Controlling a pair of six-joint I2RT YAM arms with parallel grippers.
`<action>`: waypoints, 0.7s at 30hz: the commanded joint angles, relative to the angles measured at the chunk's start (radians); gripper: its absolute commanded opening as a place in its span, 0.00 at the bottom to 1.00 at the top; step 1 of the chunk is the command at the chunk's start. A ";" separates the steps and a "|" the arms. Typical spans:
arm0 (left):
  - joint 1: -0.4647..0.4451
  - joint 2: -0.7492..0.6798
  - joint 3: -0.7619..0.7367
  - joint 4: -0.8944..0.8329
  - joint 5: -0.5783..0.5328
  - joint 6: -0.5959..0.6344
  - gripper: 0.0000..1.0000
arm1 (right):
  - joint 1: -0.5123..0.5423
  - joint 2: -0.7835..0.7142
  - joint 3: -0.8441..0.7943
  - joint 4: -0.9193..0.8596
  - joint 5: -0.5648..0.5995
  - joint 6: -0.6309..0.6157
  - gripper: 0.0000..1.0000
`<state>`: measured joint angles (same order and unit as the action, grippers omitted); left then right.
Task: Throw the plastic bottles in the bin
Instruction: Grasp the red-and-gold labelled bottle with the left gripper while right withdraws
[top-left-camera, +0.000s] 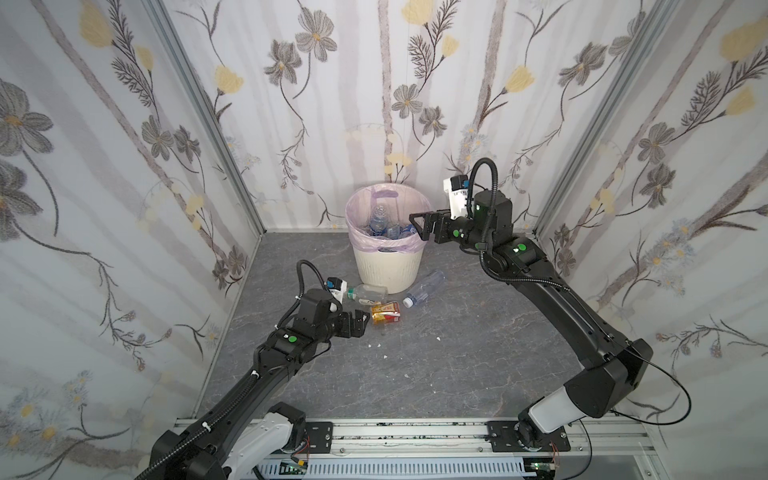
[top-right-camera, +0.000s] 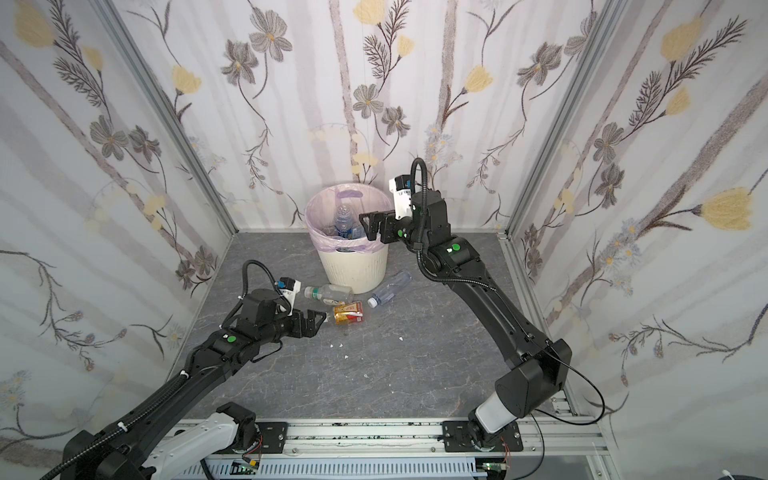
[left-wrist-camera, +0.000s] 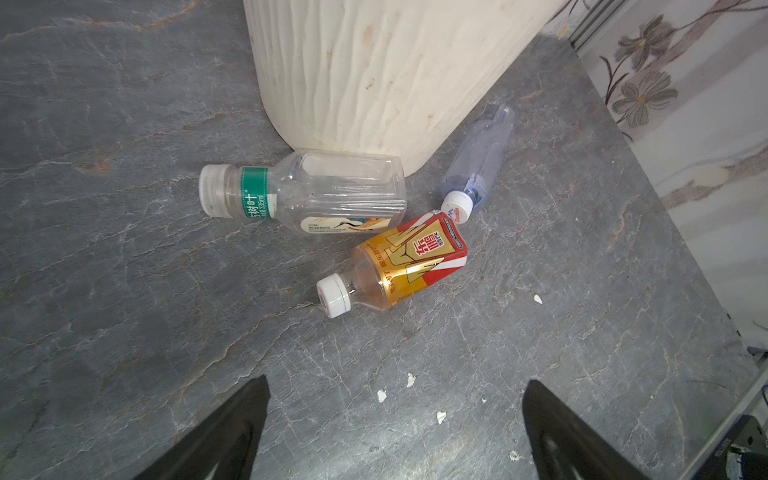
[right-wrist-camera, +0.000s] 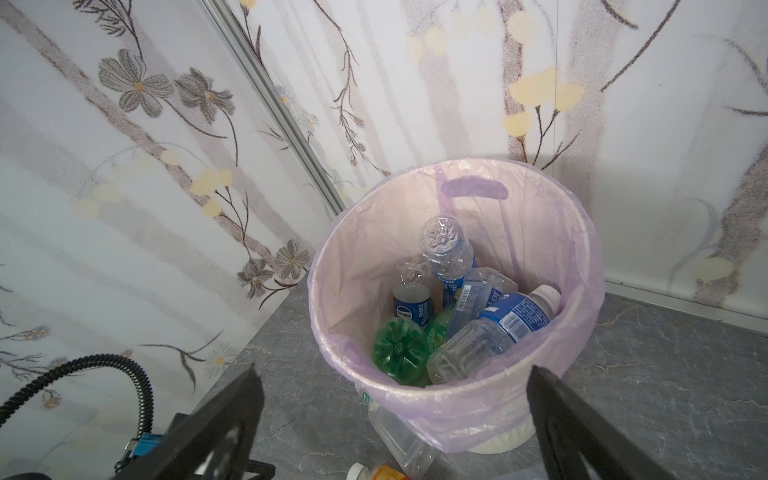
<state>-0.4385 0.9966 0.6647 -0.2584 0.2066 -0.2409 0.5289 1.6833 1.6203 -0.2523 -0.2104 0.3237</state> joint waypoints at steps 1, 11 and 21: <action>-0.016 0.044 0.029 0.008 -0.044 0.043 0.97 | 0.002 -0.062 -0.084 0.059 0.007 -0.012 0.99; -0.094 0.237 0.150 0.015 -0.077 0.141 0.96 | -0.022 -0.363 -0.506 0.098 0.112 0.024 1.00; -0.138 0.437 0.270 0.040 -0.053 0.270 0.89 | -0.067 -0.586 -0.859 0.129 0.131 0.063 1.00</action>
<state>-0.5682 1.4029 0.9092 -0.2470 0.1398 -0.0326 0.4694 1.1229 0.7853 -0.1761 -0.0937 0.3698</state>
